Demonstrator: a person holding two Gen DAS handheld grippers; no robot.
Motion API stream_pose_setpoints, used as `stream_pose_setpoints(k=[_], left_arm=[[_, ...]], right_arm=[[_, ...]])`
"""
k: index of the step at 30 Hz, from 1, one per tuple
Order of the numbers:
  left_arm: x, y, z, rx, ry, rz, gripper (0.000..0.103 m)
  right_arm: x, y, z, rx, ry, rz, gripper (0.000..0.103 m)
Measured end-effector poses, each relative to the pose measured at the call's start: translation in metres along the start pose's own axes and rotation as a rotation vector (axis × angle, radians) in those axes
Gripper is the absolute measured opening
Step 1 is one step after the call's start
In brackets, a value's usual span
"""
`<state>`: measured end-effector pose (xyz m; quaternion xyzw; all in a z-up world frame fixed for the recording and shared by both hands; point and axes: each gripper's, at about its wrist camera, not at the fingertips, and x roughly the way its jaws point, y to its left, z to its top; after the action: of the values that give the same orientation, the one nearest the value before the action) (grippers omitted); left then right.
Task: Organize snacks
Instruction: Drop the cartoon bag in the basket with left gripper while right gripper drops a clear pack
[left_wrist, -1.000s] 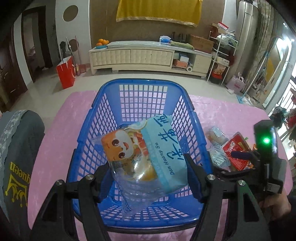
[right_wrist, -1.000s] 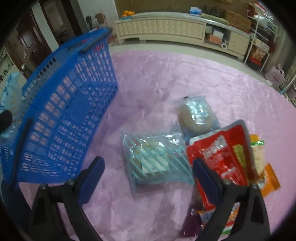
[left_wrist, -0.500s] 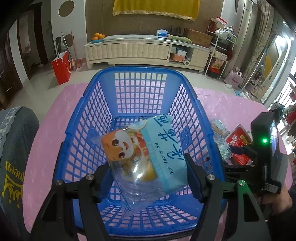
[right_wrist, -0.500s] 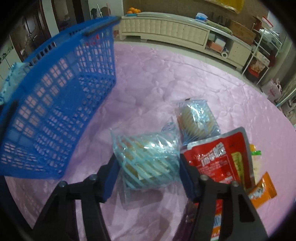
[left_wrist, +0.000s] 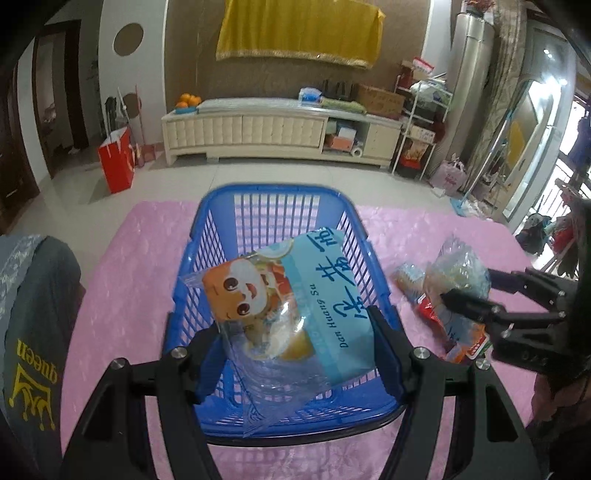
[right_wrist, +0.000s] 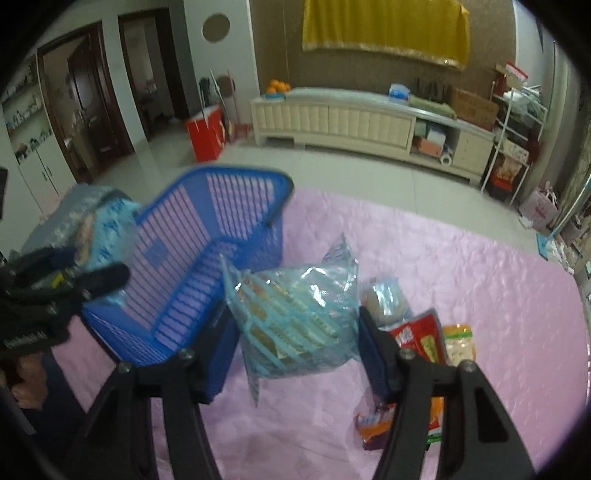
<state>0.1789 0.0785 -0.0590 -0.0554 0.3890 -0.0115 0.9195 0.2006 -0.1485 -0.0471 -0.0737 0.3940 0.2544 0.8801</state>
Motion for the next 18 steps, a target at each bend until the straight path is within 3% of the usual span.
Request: stream_pose_setpoints(k=[5, 18], left_arm=[[-0.011, 0.007, 0.013, 0.032, -0.021, 0.006, 0.067], [0.020, 0.042, 0.058, 0.044, 0.026, -0.019, 0.067]], right_arm=[[-0.012, 0.014, 0.024, -0.014, -0.047, 0.046, 0.066], [0.035, 0.030, 0.084, -0.068, -0.038, 0.175, 0.066]])
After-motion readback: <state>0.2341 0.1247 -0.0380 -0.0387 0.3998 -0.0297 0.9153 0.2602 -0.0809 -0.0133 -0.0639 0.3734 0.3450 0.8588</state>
